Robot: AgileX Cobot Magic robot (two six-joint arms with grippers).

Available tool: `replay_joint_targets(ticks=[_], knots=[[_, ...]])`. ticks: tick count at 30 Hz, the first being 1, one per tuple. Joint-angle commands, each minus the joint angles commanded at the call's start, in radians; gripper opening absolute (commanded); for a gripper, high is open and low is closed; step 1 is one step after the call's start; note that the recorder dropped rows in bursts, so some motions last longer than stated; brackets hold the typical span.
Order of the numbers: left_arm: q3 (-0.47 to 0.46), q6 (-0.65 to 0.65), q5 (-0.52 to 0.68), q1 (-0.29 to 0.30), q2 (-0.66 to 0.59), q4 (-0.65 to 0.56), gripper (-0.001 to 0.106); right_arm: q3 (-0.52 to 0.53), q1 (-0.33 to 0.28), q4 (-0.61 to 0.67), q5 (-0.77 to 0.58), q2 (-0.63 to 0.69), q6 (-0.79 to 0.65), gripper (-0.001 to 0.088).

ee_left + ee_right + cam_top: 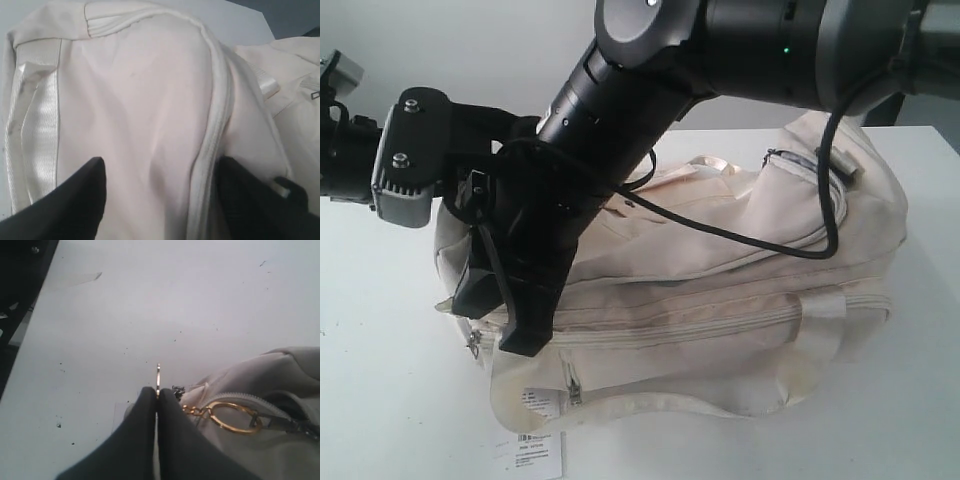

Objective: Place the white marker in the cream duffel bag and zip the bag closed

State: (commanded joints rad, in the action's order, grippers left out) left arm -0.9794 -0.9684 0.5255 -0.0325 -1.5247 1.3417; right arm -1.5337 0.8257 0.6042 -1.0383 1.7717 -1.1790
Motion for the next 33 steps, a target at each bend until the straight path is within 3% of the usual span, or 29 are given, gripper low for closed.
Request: replay_joint_targets(ticks=[6,9,18,21,23,26,33], knots=[[-0.07,0.0,0.062,0.0,-0.004,-0.006,0.079,0.0,0.0,0.0,0.009,0.0,-0.003,0.0],[-0.124,0.014,0.075,0.0,-0.037,-0.072,0.081,0.0,0.0,0.0,0.023,0.0,-0.003,0.0],[-0.208,0.027,0.08,-0.026,-0.199,-0.071,0.076,0.0,0.0,0.013,0.035,0.0,-0.007,0.0],[-0.222,-0.032,0.073,-0.038,-0.229,-0.035,0.063,0.0,0.0,0.013,0.037,0.0,-0.009,0.0],[-0.222,-0.086,0.071,-0.038,-0.233,0.009,0.042,0.0,0.0,0.013,0.037,0.0,-0.009,0.0],[-0.222,-0.128,0.06,-0.038,-0.234,0.042,0.0,0.0,0.0,0.028,0.031,0.0,-0.009,0.0],[-0.22,-0.149,0.042,-0.025,-0.234,0.092,0.0,0.0,0.002,0.086,-0.023,0.0,-0.009,0.0]])
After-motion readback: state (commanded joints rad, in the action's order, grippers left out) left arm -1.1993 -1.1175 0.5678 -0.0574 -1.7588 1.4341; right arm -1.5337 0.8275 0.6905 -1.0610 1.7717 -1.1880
